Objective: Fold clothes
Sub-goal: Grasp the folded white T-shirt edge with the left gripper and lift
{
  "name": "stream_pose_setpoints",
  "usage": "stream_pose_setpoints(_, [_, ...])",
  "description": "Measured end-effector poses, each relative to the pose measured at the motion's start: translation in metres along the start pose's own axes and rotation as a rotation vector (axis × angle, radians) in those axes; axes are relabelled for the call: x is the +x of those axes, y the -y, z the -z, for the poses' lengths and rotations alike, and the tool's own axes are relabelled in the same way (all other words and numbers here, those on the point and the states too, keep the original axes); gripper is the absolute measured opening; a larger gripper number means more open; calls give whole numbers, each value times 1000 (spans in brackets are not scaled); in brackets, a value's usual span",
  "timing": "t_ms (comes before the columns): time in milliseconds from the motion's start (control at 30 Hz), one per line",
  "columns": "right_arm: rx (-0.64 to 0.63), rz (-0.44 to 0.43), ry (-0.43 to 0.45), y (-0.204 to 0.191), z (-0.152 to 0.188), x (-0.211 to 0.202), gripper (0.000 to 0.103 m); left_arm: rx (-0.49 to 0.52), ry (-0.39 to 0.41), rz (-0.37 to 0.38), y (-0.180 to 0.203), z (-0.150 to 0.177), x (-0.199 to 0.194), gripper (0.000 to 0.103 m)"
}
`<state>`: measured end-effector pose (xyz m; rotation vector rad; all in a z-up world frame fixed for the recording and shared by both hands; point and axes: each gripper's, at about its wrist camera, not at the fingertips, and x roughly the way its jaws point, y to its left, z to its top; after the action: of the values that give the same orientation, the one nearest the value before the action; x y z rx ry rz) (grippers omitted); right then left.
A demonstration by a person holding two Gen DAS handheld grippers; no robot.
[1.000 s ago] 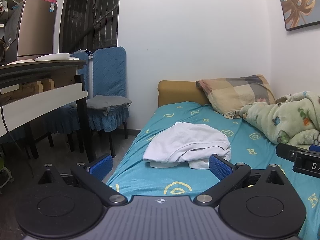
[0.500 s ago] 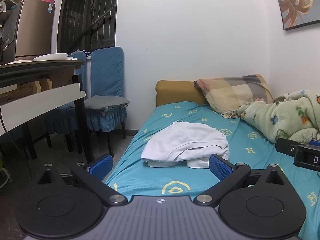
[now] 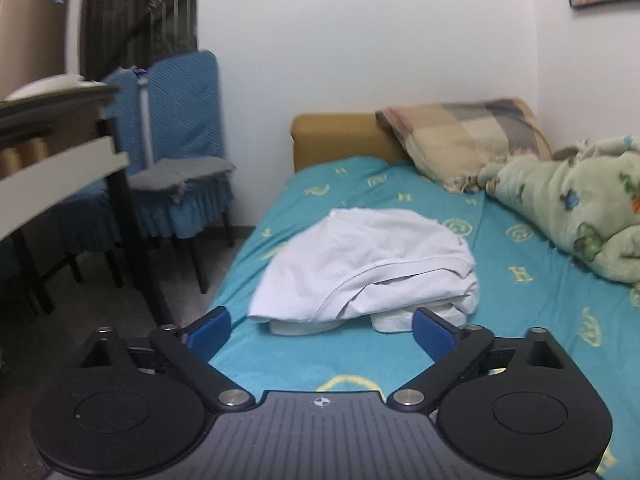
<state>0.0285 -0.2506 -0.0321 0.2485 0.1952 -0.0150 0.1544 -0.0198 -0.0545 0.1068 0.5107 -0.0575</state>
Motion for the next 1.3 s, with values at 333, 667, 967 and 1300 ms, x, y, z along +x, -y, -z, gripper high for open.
stream_pose_setpoints(333, [-72,12,-123,19,35,86,103,23,-94,-55,12,9,166,44])
stream_pose_setpoints(667, [-35,36,-126,23,54,117,103,-60,28,77,-26,-14,76,9])
stream_pose_setpoints(967, [-149,-3,-38,-11,49,71,103,-180,91,222,-45,-3,-63,9])
stream_pose_setpoints(1300, [-271,-172,-81,-79,73,39,103,-275,109,298,-61,29,-138,9])
